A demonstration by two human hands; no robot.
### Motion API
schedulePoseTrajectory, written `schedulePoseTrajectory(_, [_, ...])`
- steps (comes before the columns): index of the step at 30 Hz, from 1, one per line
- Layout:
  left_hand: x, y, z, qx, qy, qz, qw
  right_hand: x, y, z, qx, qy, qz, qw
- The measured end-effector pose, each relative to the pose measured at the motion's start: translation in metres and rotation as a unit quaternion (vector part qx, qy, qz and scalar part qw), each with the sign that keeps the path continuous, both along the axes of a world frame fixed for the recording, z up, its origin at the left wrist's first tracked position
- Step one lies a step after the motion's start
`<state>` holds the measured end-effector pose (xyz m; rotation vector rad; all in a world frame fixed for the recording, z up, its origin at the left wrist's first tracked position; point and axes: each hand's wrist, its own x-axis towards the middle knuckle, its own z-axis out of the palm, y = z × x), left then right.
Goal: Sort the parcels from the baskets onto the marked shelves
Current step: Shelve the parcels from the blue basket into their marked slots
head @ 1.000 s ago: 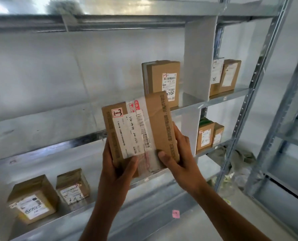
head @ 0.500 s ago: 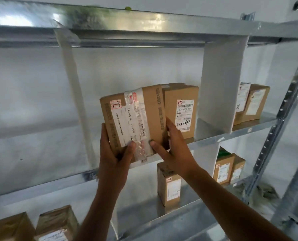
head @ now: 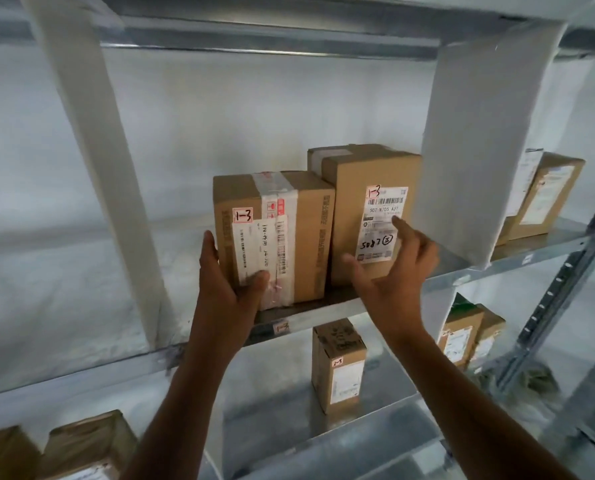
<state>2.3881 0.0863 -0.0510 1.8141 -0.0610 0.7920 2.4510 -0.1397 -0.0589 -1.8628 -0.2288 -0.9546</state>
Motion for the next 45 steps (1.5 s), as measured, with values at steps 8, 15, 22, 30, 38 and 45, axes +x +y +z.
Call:
schedulePoseTrajectory(8, [0.004, -0.020, 0.006, -0.015, 0.026, 0.070, 0.997, 0.043, -0.043, 0.031, 0.020, 0.114, 0.202, 0.973])
schedulePoseTrajectory(15, [0.010, -0.023, 0.008, -0.031, 0.076, 0.120, 0.989, 0.052, -0.055, 0.028, 0.014, 0.123, 0.264, 0.957])
schedulePoseTrajectory(22, [-0.012, -0.038, 0.015, -0.019, 0.090, 0.170, 0.981, 0.038, -0.068, 0.023, 0.010, 0.098, 0.176, 0.980])
schedulePoseTrajectory(30, [-0.120, -0.059, -0.026, 0.259, 0.057, 0.311, 0.913, -0.059, -0.046, -0.018, -0.173, -0.021, 0.279, 0.944])
schedulePoseTrajectory(38, [-0.312, 0.004, -0.093, 0.243, 0.188, 0.381, 0.872, -0.197, 0.082, -0.081, -0.363, 0.038, 0.388, 0.847])
schedulePoseTrajectory(45, [-0.558, 0.070, -0.168, 0.140, 0.320, 0.509, 0.787, -0.400, 0.209, -0.135, -0.398, 0.071, 0.538, 0.739])
